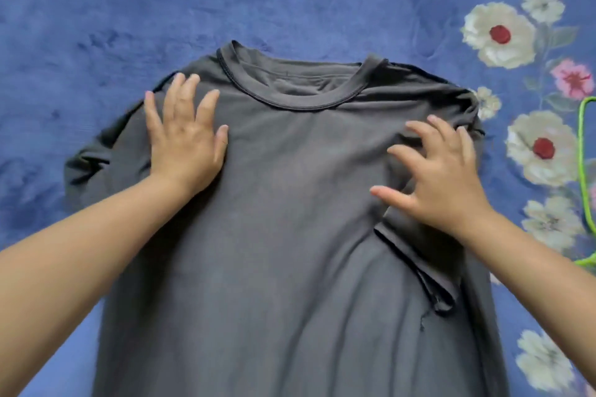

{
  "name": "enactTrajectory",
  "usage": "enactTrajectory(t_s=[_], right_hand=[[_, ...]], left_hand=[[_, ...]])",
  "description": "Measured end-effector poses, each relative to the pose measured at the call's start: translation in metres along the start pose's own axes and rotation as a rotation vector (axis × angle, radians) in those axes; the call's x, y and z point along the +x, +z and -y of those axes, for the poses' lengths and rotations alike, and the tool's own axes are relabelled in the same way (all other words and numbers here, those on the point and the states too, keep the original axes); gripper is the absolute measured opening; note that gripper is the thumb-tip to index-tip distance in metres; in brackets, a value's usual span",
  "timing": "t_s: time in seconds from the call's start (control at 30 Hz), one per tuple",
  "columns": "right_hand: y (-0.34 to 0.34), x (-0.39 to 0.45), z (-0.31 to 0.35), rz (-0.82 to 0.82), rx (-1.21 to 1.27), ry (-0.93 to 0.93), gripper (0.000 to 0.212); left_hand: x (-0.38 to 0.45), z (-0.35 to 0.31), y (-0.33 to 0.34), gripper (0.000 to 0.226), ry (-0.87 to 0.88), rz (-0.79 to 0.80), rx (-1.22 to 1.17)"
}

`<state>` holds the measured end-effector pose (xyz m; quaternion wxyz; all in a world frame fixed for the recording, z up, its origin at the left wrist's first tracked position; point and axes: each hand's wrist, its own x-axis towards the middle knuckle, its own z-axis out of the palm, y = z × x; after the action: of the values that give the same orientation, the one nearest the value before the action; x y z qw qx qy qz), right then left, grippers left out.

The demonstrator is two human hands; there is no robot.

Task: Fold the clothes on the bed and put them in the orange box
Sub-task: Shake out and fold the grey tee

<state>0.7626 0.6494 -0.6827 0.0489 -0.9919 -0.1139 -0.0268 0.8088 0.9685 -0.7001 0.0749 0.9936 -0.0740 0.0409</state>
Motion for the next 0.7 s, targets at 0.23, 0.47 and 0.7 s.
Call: enactTrajectory(t_s=[0.23,0.47,0.7], right_hand=[[0.003,-0.08,0.018,0.265,-0.11,-0.027,0.095],[-0.054,-0.065,-0.086,0.037,0.288,0.645,0.056],[-0.062,-0.071,-0.142,0.007,0.311,0.947,0.08]], left_hand=[[-0.042,-0.091,0.017,0.054,0.384,0.04,-0.101],[-0.059,-0.121,0.032,0.067,0.328,0.334,0.072],[-0.02,-0.128,0.015,0.058,0.376,0.315,0.058]])
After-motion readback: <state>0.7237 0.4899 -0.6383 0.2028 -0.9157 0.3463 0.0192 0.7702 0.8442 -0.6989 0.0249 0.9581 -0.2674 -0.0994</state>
